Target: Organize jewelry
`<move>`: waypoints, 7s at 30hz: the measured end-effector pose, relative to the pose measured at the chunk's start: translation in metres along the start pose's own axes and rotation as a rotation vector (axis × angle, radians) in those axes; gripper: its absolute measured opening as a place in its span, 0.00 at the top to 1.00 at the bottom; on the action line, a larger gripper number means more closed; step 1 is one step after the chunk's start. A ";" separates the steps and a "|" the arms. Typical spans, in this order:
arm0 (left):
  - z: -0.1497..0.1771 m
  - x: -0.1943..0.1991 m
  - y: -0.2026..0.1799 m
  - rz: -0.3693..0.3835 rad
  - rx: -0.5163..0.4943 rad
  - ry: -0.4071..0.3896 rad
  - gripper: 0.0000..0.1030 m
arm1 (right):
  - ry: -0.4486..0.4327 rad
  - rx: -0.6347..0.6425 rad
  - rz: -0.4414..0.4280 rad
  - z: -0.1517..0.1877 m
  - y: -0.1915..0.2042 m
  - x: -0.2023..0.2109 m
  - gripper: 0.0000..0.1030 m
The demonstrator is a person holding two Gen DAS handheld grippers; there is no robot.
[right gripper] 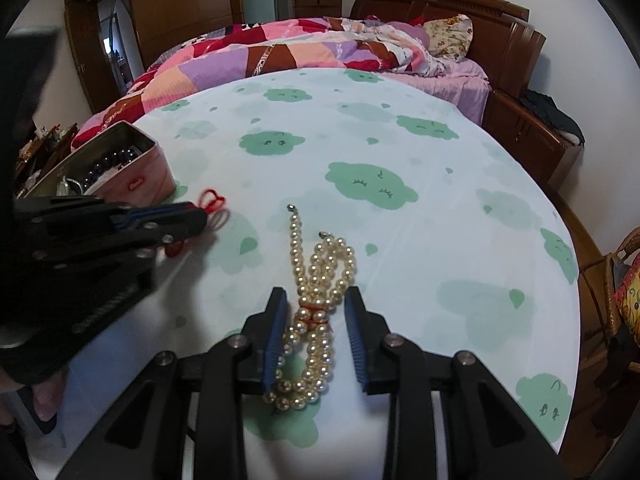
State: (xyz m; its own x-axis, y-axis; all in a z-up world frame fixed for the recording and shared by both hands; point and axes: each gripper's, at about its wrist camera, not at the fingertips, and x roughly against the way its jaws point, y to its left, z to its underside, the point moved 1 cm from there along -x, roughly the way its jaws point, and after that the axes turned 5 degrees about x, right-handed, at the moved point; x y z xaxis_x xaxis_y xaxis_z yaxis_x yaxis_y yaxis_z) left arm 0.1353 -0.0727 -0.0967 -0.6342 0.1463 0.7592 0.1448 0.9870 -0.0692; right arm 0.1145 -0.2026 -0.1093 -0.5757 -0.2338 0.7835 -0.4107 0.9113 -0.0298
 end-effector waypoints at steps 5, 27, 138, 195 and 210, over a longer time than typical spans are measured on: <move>0.004 0.032 0.006 0.010 0.026 -0.079 0.97 | -0.011 -0.031 -0.026 0.001 -0.006 0.001 0.82; 0.005 0.066 0.014 0.056 0.073 -0.151 0.97 | -0.115 -0.049 -0.056 -0.003 -0.016 0.027 0.91; 0.022 0.167 0.175 -0.196 0.442 -0.392 0.28 | -0.354 0.156 -0.115 -0.079 0.111 0.090 0.28; 0.021 0.160 0.168 -0.219 0.414 -0.349 0.23 | -0.350 0.150 -0.135 -0.073 0.112 0.088 0.23; 0.022 0.155 0.161 -0.263 0.370 -0.350 0.21 | -0.344 0.145 -0.137 -0.070 0.108 0.083 0.18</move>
State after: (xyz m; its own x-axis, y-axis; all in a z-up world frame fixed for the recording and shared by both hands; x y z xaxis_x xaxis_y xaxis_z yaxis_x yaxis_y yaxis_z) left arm 0.0435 0.1105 -0.0040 -0.8356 -0.1563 0.5266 -0.2873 0.9414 -0.1766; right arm 0.0722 -0.0998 -0.0041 -0.7019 -0.4722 0.5333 -0.5813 0.8124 -0.0457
